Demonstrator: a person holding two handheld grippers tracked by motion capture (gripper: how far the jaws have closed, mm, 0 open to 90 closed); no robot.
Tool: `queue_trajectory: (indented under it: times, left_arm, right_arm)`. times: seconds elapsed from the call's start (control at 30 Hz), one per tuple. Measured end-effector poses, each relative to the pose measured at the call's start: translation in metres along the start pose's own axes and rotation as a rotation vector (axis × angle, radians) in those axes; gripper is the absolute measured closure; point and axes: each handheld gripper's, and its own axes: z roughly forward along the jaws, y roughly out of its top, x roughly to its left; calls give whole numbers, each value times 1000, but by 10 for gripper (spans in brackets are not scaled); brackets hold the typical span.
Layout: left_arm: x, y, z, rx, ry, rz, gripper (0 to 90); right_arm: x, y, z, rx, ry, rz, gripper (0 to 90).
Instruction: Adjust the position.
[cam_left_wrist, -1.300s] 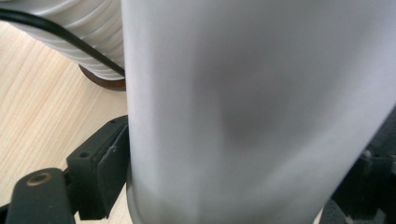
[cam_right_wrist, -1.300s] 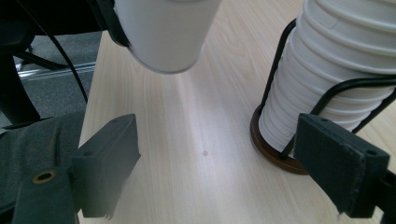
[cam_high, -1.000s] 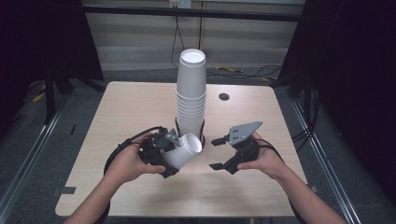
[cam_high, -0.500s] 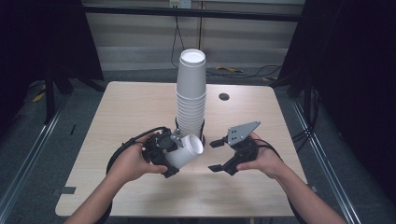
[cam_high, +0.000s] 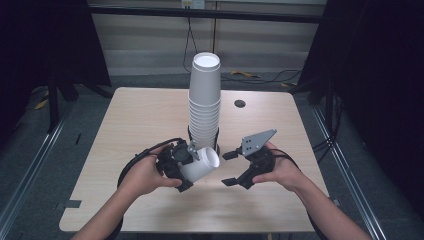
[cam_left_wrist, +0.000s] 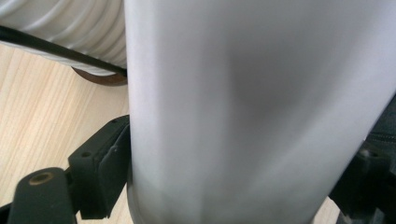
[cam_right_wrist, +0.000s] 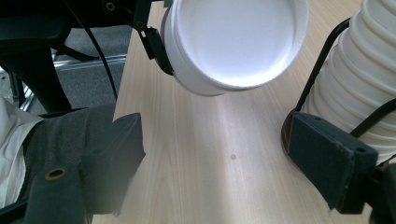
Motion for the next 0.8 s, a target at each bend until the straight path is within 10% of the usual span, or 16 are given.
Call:
queue_trajectory:
  times: [0.8]
  left_arm:
    - [-10,15,10,54,-24,44,140]
  right_arm:
    - [2,8,5,11,41,24,162]
